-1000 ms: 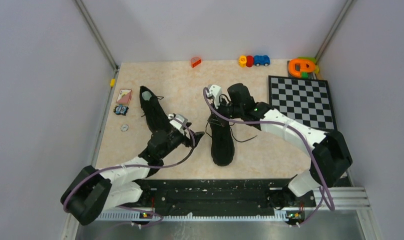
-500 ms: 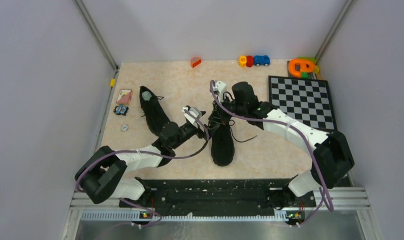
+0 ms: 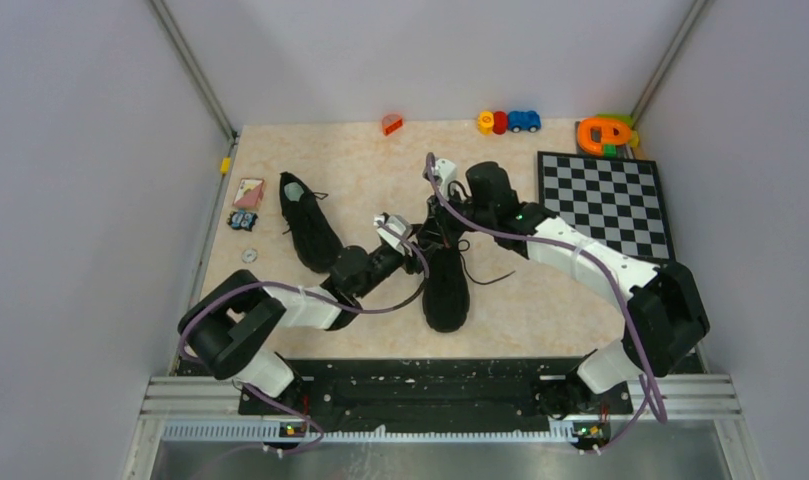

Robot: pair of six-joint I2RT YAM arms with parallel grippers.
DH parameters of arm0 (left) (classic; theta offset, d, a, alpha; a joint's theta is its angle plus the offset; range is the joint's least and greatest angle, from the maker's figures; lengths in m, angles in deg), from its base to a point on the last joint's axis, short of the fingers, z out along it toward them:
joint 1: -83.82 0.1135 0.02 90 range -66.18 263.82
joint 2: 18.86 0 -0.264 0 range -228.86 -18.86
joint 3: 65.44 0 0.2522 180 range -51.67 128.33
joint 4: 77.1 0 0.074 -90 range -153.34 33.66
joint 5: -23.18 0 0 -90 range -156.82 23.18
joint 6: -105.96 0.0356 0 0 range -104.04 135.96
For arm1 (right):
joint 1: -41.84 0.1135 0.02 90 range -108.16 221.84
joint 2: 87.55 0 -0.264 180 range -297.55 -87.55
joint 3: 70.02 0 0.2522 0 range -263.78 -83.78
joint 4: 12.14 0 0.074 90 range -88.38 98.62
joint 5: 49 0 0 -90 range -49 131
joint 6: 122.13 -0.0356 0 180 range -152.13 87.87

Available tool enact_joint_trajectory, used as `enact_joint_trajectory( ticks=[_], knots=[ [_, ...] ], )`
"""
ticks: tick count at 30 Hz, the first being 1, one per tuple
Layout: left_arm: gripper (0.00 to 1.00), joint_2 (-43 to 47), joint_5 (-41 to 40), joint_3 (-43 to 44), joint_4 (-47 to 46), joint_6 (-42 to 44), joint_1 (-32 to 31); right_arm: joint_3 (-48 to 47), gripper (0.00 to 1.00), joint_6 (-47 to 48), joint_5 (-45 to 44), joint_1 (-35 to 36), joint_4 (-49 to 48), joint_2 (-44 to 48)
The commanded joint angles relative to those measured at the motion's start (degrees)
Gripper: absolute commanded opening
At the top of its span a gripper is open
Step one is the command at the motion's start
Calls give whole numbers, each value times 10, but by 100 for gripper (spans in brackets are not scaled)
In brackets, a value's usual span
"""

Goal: Tie the shoes
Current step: Wrap the shoelace around the shoelace.

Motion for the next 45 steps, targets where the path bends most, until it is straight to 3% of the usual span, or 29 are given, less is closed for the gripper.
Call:
enact_joint_trajectory(
  ticks=[1,6,16,20,24,29,31,34,38,42,45],
  knots=[
    [58,-37,-46,-2,-148,-15,-17,-28,0,-34,-4,-4,-8,-2],
    [60,-52,-103,-10,-183,5,-39,-23,0,-50,-21,-4,-16,-1],
    [63,-39,-163,-3,-132,15,-58,-19,0,-72,-39,-4,-26,3],
    [58,-33,-180,6,-84,14,-64,-18,0,-74,-49,-4,-23,3],
    [45,-32,-189,5,-74,14,-70,-17,0,-75,-52,-4,-23,3],
    [1,-27,-166,12,-48,15,-71,-16,0,-76,-50,-4,-24,2],
    [0,-19,-155,26,-3,10,-71,-14,1,-75,-52,-4,-24,4],
    [0,-13,-151,32,20,-17,-69,1,30,-89,-75,-6,-42,21],
    [0,-8,-126,25,28,-43,-56,35,48,-111,-108,-15,-63,62],
    [0,-12,-78,18,27,-90,-29,88,54,-152,-123,-48,-76,124],
    [0,-17,-34,7,-1,-113,-8,134,56,-218,-212,-73,-58,174]
  ],
)
